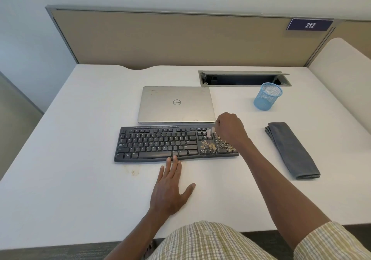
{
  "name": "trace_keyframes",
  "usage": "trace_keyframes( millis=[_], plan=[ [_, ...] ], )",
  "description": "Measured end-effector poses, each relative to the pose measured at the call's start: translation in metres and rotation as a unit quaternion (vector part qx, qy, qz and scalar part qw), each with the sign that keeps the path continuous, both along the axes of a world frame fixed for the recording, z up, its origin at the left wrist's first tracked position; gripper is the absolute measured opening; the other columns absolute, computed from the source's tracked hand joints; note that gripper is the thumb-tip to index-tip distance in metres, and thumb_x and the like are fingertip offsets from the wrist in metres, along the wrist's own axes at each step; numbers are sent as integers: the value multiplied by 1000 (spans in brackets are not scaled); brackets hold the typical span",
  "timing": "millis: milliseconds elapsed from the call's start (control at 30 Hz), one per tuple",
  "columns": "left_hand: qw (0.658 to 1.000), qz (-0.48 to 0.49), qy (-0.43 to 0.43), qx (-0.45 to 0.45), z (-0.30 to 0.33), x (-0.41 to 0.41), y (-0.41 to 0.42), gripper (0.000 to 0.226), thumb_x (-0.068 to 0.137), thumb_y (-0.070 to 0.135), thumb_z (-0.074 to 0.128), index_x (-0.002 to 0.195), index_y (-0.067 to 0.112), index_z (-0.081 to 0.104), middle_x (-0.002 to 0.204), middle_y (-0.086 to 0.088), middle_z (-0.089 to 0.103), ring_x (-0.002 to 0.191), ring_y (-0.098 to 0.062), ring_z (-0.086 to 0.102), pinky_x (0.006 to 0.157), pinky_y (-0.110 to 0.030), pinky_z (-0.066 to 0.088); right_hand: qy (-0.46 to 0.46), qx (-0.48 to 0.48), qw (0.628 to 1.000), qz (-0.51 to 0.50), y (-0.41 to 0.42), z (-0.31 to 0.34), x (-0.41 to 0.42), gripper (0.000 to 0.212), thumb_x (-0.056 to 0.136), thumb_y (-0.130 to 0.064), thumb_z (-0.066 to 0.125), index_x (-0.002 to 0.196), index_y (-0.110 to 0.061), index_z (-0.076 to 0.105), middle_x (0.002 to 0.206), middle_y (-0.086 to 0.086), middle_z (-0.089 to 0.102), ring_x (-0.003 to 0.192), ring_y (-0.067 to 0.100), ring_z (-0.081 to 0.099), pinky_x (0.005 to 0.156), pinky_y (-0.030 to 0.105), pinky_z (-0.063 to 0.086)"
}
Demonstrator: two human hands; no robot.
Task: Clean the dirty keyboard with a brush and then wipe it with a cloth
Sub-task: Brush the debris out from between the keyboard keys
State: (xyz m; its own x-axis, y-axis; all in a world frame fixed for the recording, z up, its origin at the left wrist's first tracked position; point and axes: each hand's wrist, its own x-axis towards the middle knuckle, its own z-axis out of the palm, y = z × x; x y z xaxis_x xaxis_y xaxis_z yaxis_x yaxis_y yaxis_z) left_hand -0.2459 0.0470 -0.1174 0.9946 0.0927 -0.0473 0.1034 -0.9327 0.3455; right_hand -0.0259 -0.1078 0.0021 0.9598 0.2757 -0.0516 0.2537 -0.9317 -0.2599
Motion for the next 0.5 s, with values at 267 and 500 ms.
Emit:
trace_keyframes(
  millis=[267, 500],
  plan=[
    [1000, -1, -3, 3, 0, 1, -1, 92, 92, 77, 16, 158, 18, -9, 165, 4, -24, 152, -15, -24, 124, -31, -11, -30, -8, 999, 18, 7, 1, 0, 23, 87, -5, 45, 69, -7, 60, 62, 4, 60, 53, 21, 56, 48, 27, 47],
    [1000, -1, -14, 1, -1, 0, -1, 90, 94, 76, 22, 157, 19, -10, 165, 6, -24, 152, -13, -25, 123, -30, -11, 15, -15, 999, 31, 16, -1, -3, 21, 79, 1, 47, 62, -9, 53, 55, 4, 52, 49, 22, 50, 45, 24, 39]
  ],
)
